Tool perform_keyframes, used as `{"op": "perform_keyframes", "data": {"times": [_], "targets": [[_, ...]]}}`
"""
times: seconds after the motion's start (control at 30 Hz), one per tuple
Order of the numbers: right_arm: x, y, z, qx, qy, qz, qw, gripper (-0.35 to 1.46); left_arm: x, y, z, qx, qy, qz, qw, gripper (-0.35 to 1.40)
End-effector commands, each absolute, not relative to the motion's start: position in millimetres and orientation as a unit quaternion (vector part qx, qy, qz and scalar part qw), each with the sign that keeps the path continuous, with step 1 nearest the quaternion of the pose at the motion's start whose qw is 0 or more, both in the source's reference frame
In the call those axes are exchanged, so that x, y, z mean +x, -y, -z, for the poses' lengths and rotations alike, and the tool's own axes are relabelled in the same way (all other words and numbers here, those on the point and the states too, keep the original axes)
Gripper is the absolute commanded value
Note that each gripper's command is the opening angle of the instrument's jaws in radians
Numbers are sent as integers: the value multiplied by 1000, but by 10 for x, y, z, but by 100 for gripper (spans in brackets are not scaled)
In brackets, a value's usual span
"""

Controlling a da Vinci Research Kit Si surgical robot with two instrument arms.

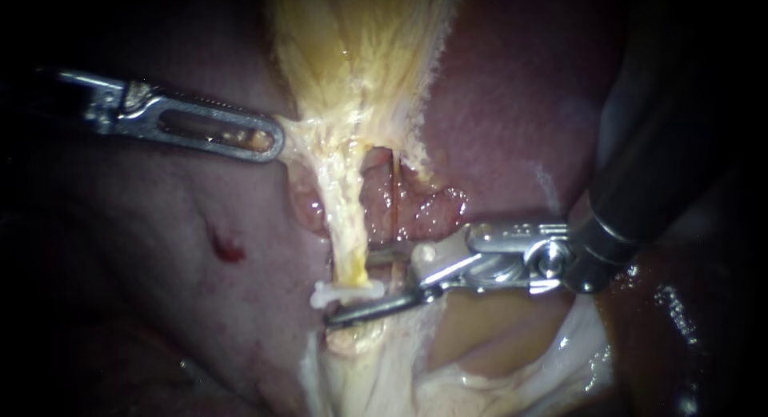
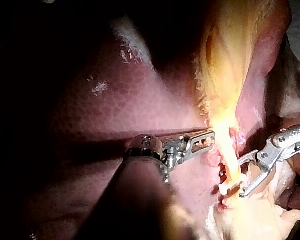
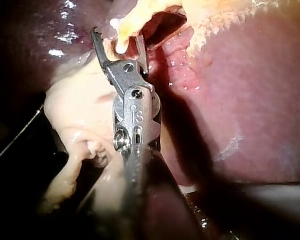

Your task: Going back first clip left tube

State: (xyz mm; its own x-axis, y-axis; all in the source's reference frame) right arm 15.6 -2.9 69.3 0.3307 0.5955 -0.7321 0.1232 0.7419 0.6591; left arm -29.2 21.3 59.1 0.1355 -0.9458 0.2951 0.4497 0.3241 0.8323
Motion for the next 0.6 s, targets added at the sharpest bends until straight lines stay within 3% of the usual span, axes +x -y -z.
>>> {"op": "perform_keyframes", "data": {"times": [0.03,0.6], "targets": [[147,27,-690,318,-558,-156,750,50,-291,-213,-590,293,424,502,694,-35],[48,-36,-639,252,-579,-128,765,50,-291,-213,-589,292,424,502,694,-35]]}}
